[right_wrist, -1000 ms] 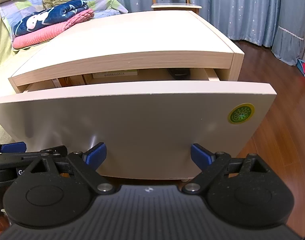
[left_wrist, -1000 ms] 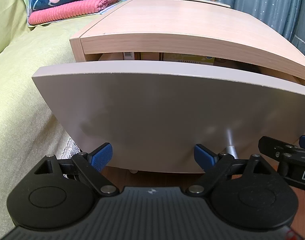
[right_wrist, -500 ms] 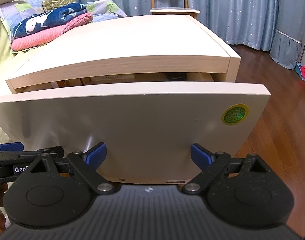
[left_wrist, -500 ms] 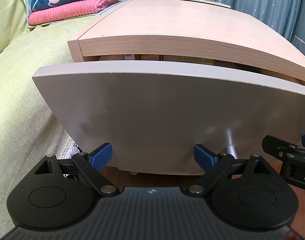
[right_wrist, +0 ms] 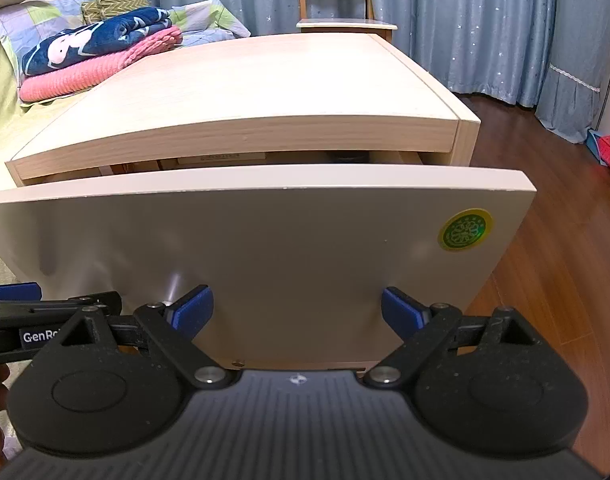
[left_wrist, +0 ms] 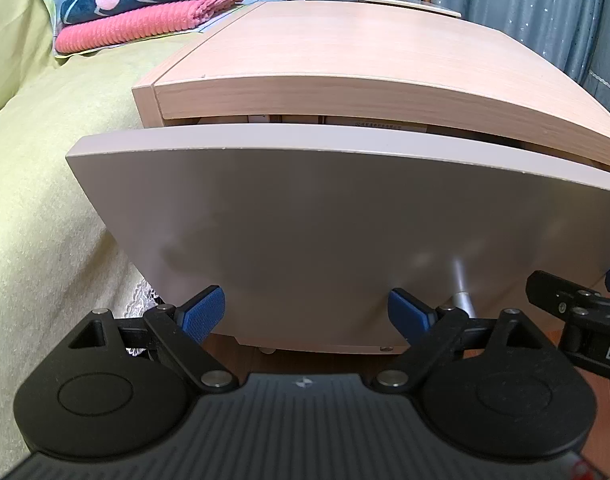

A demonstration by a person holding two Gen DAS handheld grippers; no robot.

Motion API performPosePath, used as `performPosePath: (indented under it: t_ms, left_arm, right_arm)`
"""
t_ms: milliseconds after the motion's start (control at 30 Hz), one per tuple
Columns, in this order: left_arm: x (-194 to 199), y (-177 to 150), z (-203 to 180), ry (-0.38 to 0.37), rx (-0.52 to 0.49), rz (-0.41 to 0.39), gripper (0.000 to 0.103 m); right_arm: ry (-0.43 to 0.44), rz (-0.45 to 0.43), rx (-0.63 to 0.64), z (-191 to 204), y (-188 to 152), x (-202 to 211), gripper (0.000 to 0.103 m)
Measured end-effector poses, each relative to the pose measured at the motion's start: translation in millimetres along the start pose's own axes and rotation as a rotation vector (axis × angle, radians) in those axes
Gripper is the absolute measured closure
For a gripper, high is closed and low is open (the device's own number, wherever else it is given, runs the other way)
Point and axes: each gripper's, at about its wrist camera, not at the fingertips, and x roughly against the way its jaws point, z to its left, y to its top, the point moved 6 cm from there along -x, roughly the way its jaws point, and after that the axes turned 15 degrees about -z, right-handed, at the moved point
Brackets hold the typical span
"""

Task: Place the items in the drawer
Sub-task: 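Keep pushing the drawer front with the right tool until nearly shut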

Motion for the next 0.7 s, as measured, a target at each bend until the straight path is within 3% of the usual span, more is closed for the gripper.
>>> performPosePath:
  t_ms: [700]
  left_arm:
    - [-6.0, -1.9, 0.2, -0.003, 0.006, 0.001, 0.012]
  right_arm:
    - [-0.009, -0.005, 0.009, 1.4, 2.1, -7.9, 0.013]
